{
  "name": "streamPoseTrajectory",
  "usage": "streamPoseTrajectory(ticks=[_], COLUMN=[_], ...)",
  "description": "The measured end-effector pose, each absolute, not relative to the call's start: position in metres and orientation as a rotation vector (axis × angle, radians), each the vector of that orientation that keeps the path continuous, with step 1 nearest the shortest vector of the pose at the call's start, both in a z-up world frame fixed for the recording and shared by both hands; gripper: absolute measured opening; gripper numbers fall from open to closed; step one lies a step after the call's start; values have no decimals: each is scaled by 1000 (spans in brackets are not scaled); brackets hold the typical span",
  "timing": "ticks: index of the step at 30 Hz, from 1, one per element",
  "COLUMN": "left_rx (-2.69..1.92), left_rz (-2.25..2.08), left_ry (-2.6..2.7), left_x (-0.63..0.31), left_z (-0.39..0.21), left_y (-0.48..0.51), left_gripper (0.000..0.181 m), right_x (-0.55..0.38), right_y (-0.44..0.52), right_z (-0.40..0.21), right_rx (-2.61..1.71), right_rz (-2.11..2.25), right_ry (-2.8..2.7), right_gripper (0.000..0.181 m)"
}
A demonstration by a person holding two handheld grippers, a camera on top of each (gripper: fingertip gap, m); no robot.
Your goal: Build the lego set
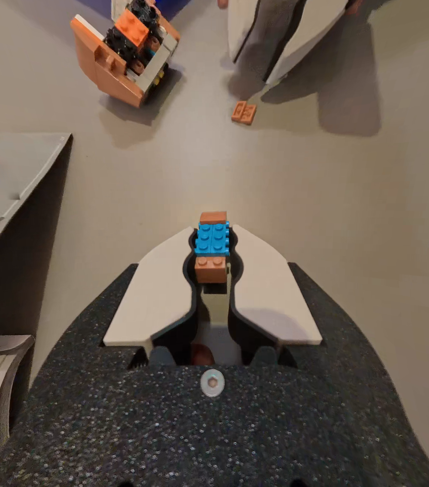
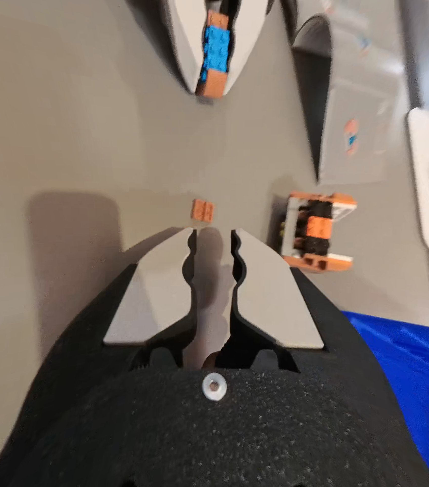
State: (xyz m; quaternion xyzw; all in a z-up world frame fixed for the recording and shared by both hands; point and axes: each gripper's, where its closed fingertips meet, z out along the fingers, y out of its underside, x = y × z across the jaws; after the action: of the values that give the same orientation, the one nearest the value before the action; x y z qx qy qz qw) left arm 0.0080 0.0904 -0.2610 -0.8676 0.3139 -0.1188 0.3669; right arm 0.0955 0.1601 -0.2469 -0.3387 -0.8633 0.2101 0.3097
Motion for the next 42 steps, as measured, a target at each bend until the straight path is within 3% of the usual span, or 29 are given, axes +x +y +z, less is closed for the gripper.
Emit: streamPoseTrajectory(ticks=[9,15,18,26,42], left_rx=[-2216,-2069,-2008,-1844,-1234], left_rz=[-357,-372,-331,-193,258], left_ry=[880,843,814,834,745], left_x=[14,14,10,14,31], left_z=[-257,-226,-215,-199,-126], left_y=[79,82,86,98,94], left_gripper=[40,41,41,40,40], right_x=[87,81,77,70,33], right_y=[151,148,151,151,90], right_z=[-255,-260,-261,-256,-112], right_rx=[-1079,-1199,-1217,-1267,-1371], right_rz=[681,717,668,719,2381], right_ry=[-2269,-2265,-2247,-2178,-1074], right_gripper=[28,24,11,10,10])
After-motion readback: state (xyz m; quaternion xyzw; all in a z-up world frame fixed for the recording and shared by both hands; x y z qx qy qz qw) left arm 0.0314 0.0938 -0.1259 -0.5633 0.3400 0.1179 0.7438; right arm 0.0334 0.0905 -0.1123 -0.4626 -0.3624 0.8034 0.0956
